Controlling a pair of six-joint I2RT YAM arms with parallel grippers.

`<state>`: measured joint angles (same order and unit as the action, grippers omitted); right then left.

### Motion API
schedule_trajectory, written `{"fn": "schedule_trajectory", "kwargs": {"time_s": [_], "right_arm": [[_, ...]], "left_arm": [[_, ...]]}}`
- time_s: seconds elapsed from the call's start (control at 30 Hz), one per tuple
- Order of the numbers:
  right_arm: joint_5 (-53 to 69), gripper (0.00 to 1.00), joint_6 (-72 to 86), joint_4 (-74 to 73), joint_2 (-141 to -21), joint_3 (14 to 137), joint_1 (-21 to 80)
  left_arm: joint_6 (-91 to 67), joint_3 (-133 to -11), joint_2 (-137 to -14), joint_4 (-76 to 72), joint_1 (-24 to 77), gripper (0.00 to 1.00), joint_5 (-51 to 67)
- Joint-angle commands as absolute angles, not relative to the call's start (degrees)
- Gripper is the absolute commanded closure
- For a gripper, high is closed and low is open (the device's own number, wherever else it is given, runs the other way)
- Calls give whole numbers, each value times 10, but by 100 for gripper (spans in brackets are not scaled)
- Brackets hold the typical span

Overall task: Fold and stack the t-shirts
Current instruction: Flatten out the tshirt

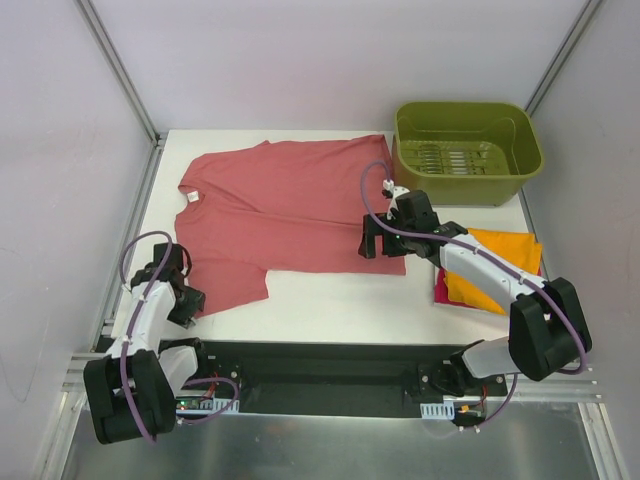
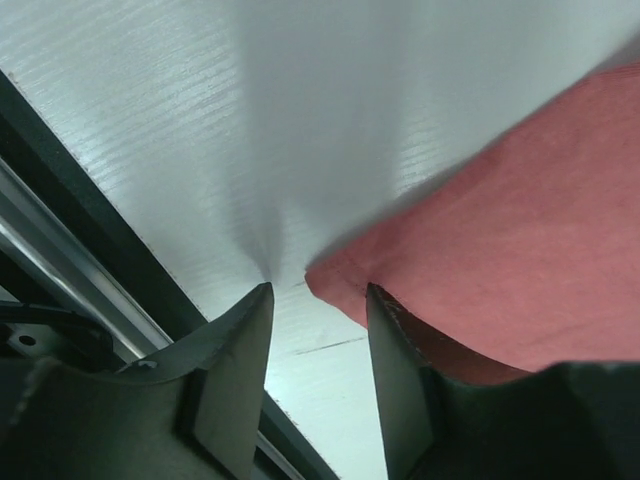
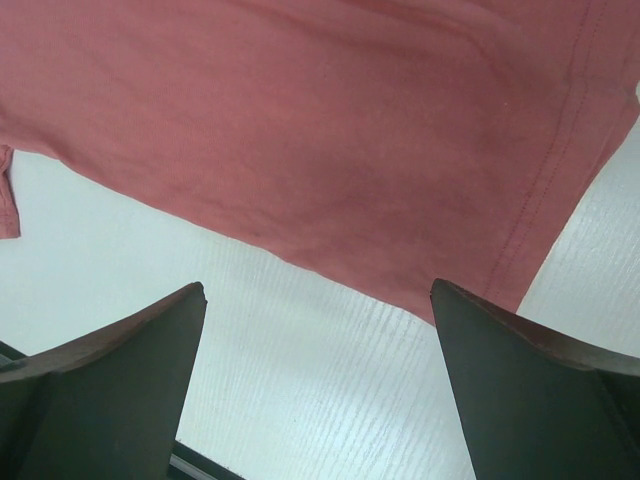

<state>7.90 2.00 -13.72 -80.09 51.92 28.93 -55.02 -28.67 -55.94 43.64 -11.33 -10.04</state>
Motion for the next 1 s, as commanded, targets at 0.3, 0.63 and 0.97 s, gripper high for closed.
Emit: {"fn": "schedule_trajectory", "kwargs": {"time_s": [0.3,0.63,0.97], "right_arm": [[58,0,40,-138,-732,483,275],[-23,1,103,-251,-641,449,258],[-110,36,260,-309,-707,460,264]], "left_arm": [[-528,-271,-656,369,-115,93,-82],[-480,-279,-554,345,-115,100,-68],[-495,-283,-498,344,-115,100,-81]]}}
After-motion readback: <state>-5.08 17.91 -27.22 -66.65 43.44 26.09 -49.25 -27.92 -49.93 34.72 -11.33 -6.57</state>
